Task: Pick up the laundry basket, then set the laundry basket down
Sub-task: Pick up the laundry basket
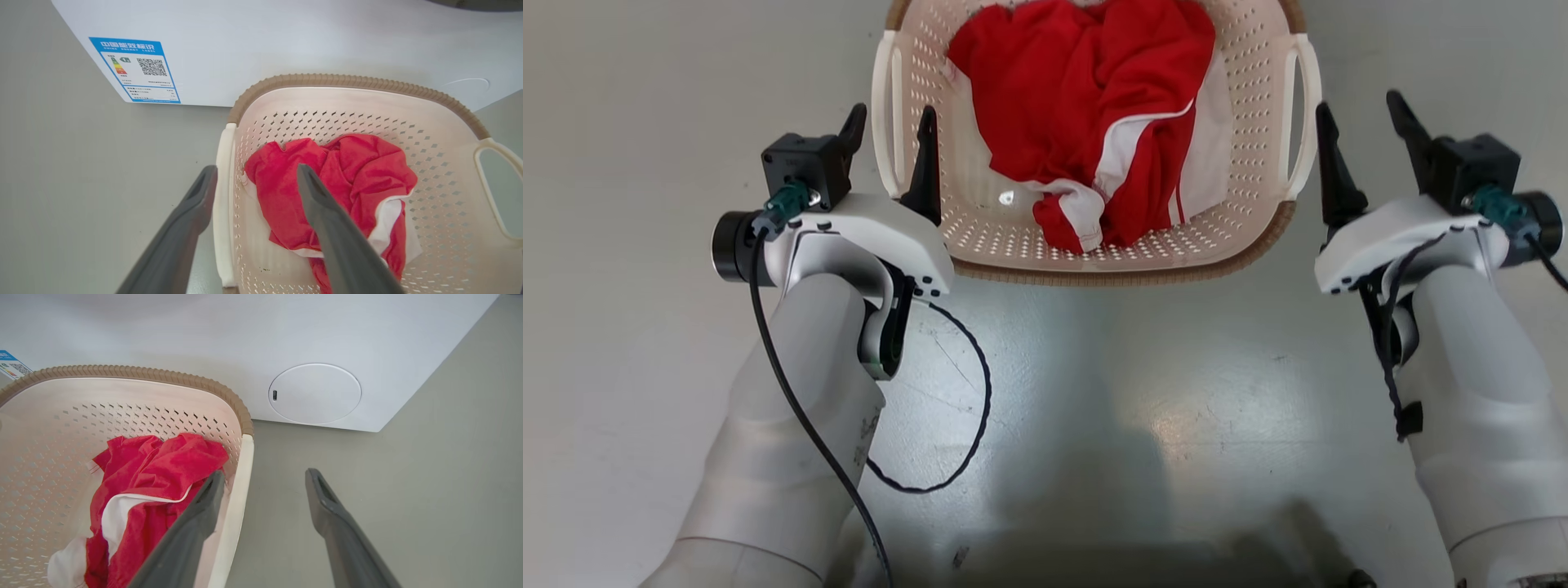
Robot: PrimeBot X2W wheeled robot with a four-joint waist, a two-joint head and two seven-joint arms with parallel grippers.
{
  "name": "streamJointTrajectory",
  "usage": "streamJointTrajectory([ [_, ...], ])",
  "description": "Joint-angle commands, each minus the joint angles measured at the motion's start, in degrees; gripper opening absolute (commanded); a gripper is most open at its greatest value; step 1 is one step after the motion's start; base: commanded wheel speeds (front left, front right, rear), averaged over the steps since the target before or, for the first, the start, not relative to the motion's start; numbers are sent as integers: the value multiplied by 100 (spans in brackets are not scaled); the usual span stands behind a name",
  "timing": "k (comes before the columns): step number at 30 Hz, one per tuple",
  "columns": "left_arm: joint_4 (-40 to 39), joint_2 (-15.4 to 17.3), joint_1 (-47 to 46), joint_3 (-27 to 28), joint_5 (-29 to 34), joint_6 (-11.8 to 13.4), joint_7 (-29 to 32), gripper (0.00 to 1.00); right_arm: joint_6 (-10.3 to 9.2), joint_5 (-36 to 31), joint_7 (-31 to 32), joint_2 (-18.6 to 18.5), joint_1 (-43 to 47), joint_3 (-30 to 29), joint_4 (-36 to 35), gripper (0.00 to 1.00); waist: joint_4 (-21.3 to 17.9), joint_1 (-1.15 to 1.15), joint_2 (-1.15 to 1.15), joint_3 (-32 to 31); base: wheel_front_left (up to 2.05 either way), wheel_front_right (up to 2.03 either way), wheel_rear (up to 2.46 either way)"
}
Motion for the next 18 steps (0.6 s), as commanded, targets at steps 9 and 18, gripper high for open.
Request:
streamJointTrajectory([
  [9,22,110,-280,146,75,98,-34,100,35,-33,-62,116,-161,130,-151,100,-16,0,0,484,0,0,0],
  [18,251,110,-583,79,135,108,-34,100,35,-3,-62,154,-360,220,-89,100,-14,0,0,777,0,0,0],
])
